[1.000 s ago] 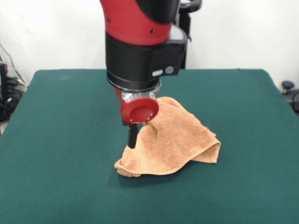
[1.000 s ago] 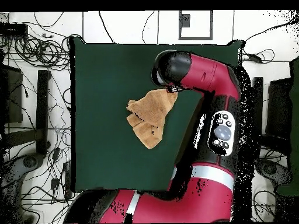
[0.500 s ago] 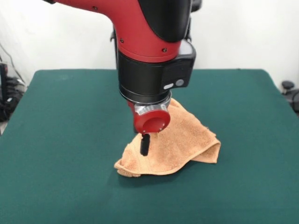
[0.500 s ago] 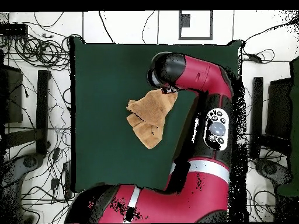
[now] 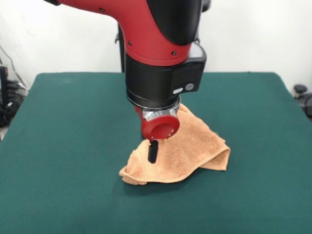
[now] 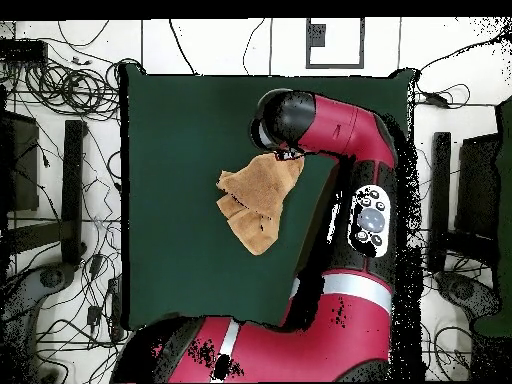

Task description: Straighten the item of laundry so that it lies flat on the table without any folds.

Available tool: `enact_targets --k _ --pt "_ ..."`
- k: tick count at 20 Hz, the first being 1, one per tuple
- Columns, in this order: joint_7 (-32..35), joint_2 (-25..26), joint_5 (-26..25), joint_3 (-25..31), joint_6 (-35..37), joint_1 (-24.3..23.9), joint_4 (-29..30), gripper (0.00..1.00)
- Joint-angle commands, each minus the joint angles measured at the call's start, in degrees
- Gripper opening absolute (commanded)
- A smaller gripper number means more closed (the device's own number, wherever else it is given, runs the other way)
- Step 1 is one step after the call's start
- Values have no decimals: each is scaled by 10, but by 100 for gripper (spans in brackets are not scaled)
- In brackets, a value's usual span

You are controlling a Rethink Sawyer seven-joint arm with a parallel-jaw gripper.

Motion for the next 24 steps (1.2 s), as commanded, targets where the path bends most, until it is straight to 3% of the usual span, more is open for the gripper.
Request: enact_targets --k 1,12,24 --pt "-22 46 -15 55 -20 5 35 100" --pt "-54 97 -34 69 -103 -17 20 100" --pt "-59 134 -42 80 -140 -22 -4 100"
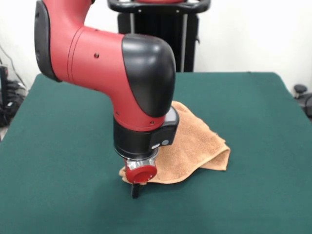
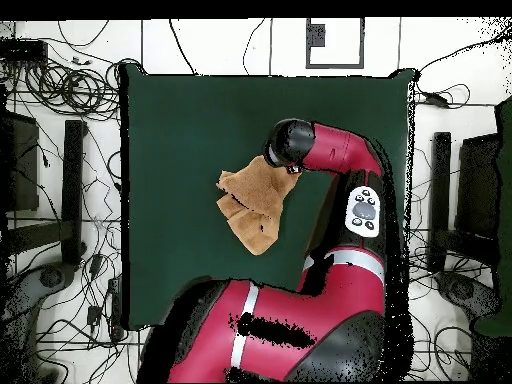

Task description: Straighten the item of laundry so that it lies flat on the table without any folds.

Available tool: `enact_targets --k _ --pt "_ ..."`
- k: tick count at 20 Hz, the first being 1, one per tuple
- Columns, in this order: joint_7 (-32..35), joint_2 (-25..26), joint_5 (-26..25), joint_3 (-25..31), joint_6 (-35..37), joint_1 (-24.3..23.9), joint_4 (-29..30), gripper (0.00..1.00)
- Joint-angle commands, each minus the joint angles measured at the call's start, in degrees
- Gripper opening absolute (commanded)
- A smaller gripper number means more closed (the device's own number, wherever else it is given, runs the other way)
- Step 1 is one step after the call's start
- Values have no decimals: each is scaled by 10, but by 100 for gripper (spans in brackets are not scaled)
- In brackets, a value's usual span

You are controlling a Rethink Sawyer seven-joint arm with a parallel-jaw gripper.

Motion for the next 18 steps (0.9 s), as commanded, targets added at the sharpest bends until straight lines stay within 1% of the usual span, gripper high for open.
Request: enact_targets --k 1,5,8,11,14,18 --pt "-57 31 -18 75 -36 3 8 100" --pt "-54 33 -18 76 -31 5 6 100" --pt "-59 34 -17 75 -4 7 0 100" --pt "-66 37 -28 65 8 13 -10 100" --pt "-53 38 -31 53 9 19 -17 100" --pt "-58 42 -32 56 1 17 -23 100"
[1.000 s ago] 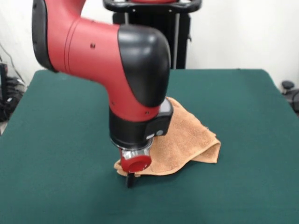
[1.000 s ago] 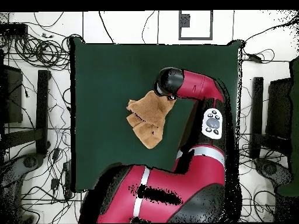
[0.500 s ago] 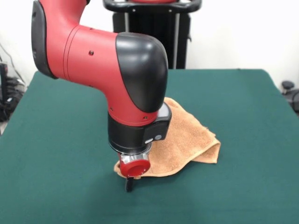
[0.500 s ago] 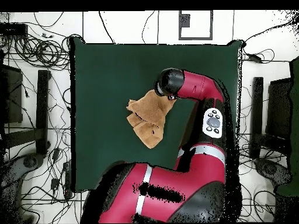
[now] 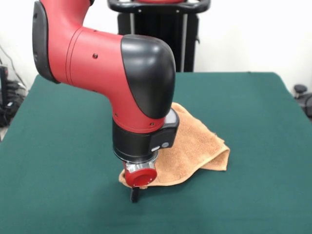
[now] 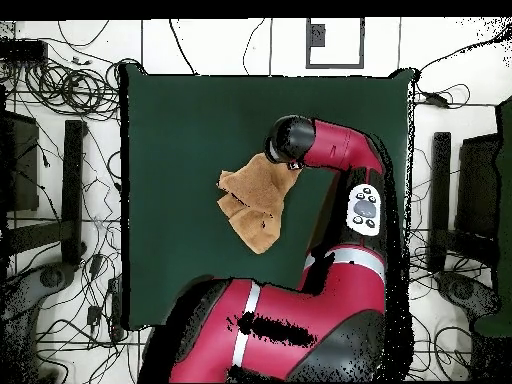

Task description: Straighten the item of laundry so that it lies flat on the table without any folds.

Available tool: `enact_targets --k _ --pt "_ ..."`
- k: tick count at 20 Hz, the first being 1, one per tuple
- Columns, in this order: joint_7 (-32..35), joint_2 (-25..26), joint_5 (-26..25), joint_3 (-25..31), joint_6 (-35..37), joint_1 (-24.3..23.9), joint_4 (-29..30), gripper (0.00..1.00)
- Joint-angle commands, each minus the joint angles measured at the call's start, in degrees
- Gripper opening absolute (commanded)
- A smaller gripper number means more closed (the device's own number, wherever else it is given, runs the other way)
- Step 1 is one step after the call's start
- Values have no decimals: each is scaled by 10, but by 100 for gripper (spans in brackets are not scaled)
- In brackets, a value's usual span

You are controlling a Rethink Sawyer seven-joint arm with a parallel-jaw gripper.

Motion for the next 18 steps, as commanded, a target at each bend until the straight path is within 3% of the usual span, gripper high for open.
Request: enact_targets --k 1,11,12,18 --pt "-58 39 -31 53 -1 18 -9 100" --pt "-56 45 -33 50 2 23 -14 100" --pt "-59 46 -33 50 5 23 -16 0" --pt "-52 51 -26 49 33 21 -28 0"
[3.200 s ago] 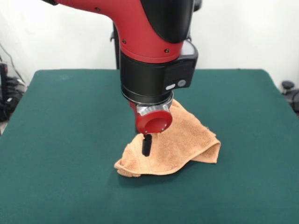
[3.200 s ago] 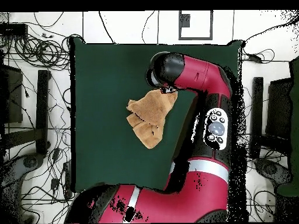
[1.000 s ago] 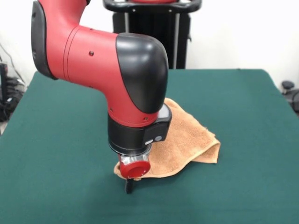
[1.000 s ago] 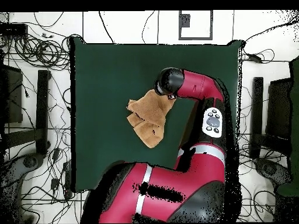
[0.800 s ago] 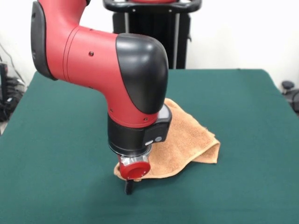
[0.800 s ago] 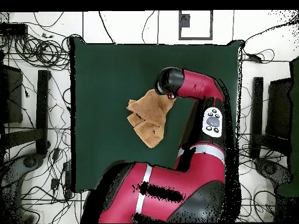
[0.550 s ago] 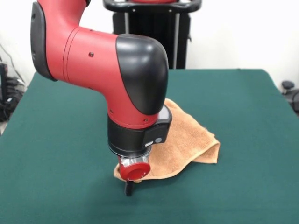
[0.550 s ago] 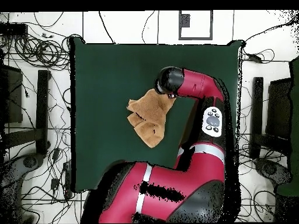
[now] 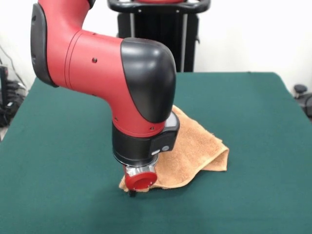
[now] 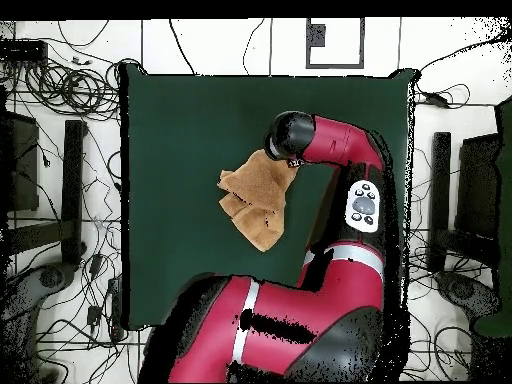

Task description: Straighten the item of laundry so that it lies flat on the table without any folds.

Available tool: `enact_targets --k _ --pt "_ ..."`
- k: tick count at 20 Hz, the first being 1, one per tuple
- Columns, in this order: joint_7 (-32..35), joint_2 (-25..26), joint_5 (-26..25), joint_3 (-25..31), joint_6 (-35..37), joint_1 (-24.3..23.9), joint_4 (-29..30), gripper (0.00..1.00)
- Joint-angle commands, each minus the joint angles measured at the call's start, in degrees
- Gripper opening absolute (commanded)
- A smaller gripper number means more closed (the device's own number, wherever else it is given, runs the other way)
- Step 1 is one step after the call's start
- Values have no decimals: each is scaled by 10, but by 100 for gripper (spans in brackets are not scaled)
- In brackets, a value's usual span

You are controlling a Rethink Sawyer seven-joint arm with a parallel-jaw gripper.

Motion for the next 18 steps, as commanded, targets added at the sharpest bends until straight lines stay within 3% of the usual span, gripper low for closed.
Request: enact_targets --k 1,11,18 --pt "-53 38 -26 53 8 19 1 0" --pt "-54 36 -24 56 10 22 -3 0" --pt "-20 -24 -8 29 147 54 -21 0"
